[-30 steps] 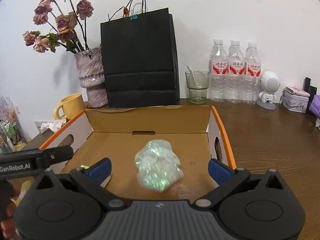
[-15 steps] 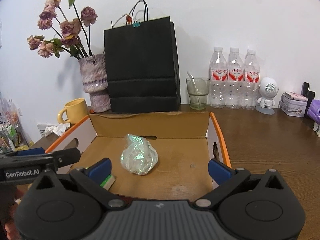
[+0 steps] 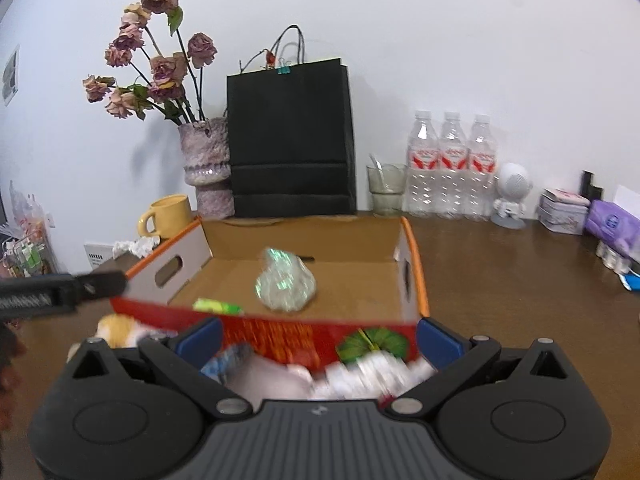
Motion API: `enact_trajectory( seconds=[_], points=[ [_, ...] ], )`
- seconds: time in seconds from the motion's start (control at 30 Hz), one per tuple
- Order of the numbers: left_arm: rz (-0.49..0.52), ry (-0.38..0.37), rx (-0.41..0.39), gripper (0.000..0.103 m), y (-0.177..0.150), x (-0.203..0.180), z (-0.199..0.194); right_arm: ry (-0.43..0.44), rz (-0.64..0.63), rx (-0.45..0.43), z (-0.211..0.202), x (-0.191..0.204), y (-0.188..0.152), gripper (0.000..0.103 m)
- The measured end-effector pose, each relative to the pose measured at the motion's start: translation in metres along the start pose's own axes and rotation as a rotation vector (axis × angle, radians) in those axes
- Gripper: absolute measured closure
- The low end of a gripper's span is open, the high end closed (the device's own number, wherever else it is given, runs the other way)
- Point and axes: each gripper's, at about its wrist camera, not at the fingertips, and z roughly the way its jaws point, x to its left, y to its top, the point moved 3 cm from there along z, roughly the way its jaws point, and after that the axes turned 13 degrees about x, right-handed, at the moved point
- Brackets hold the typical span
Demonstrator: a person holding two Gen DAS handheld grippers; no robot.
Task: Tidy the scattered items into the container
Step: 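Grasp the yellow plush toy with the left gripper while the right grasps the red rose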
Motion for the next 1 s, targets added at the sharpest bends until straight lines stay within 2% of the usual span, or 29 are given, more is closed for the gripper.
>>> enact_trajectory(
  seconds=[0.23, 0.47, 0.7, 0.9, 0.97, 1.0],
  points=[
    [-0.013, 0.029, 0.022, 0.0, -0.028, 0.023, -0.024, -0.055, 0.032, 0.048, -0.019, -0.021, -0.045, 0.0],
    [-0.001, 0.041, 0.087, 0.0, -0.055, 0.034, -0.02, -0.075, 0.039, 0.128, -0.008, -0.025, -0.076, 0.0],
    [0.012, 0.051, 0.113, 0.0, -0.058, 0.039, -0.003, -0.084, 0.026, 0.143, 0.006, -0.023, -0.073, 0.0],
    [0.082, 0.082, 0.129, 0.0, -0.053, 0.035, 0.021, -0.128, 0.024, 0.165, 0.025, -0.027, -0.061, 0.003],
    [0.097, 0.082, 0.14, 0.004, -0.051, 0.034, 0.03, -0.131, 0.016, 0.164, 0.03, -0.027, -0.055, 0.005],
    [0.1, 0.077, 0.146, 0.01, -0.051, 0.033, 0.034, -0.136, 0.011, 0.164, 0.033, -0.027, -0.053, 0.006]
  ],
)
